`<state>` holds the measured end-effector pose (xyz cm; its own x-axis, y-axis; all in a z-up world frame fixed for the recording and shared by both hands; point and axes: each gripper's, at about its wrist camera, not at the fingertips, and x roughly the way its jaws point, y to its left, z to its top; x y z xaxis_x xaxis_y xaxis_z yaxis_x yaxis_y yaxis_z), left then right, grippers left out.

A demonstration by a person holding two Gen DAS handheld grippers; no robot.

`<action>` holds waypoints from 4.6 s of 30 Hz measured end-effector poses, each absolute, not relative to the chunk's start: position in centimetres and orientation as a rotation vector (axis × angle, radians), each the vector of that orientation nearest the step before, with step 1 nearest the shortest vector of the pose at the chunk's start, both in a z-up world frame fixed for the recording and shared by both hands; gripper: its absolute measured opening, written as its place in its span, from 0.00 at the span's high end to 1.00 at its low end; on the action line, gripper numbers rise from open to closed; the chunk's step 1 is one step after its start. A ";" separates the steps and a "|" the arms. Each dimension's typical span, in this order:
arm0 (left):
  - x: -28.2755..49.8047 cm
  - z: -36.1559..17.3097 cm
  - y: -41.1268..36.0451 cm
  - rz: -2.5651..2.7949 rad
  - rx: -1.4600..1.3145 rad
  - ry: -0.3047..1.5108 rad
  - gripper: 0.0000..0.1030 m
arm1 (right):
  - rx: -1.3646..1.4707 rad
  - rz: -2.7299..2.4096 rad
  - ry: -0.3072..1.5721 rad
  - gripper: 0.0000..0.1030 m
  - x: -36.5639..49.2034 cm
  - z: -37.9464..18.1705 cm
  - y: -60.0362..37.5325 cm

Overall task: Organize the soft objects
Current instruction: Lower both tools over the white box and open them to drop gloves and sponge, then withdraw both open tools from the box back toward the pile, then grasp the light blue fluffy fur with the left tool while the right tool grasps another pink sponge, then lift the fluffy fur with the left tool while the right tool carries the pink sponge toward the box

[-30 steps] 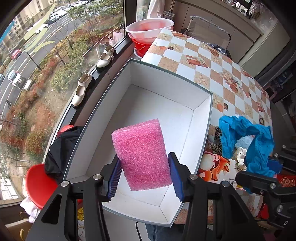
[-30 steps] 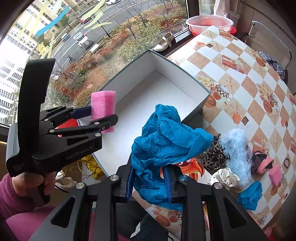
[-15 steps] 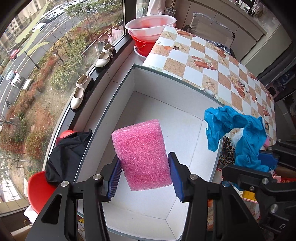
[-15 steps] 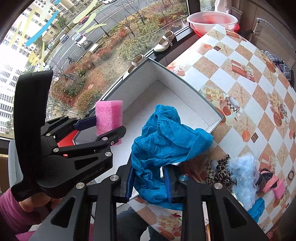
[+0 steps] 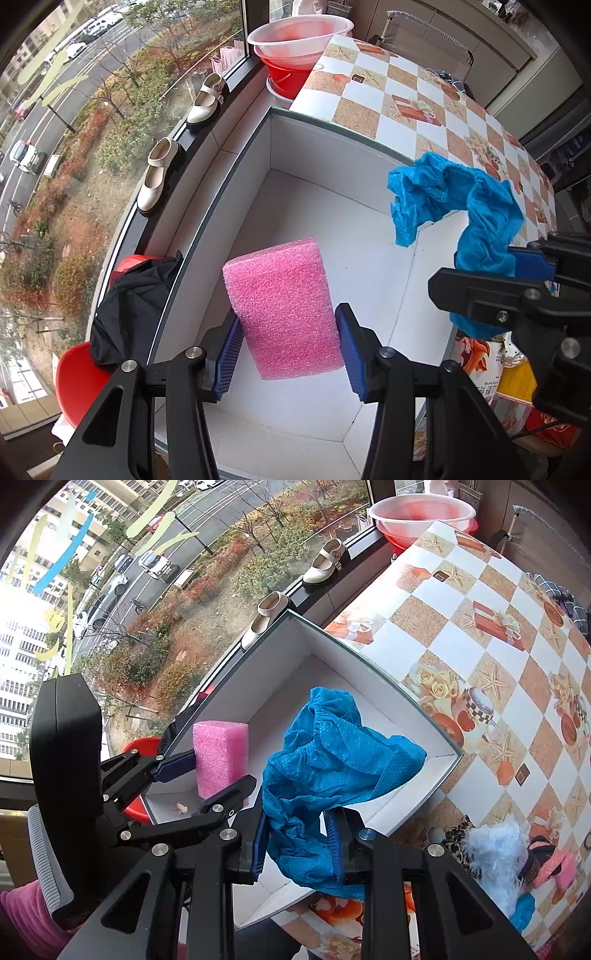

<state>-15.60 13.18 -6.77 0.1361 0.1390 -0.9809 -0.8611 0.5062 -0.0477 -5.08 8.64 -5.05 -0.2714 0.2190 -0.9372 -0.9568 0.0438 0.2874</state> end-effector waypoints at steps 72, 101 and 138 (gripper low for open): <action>14.4 -10.0 8.7 0.581 -0.384 1.486 0.00 | -0.278 0.613 1.776 0.00 26.3 -16.0 -19.7; 15.2 -20.1 12.8 0.825 -1.014 1.548 0.00 | -0.467 0.535 1.465 0.00 35.3 -20.4 -12.4; 12.9 -6.8 5.0 0.501 -0.493 1.332 0.78 | -0.385 0.864 1.320 0.31 27.1 -7.9 -11.8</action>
<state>12.92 4.98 -6.83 0.1651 0.0614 -0.9844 -0.6030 0.7960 -0.0515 27.10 -11.77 -7.88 0.0060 0.3277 -0.9448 -0.7342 0.6429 0.2183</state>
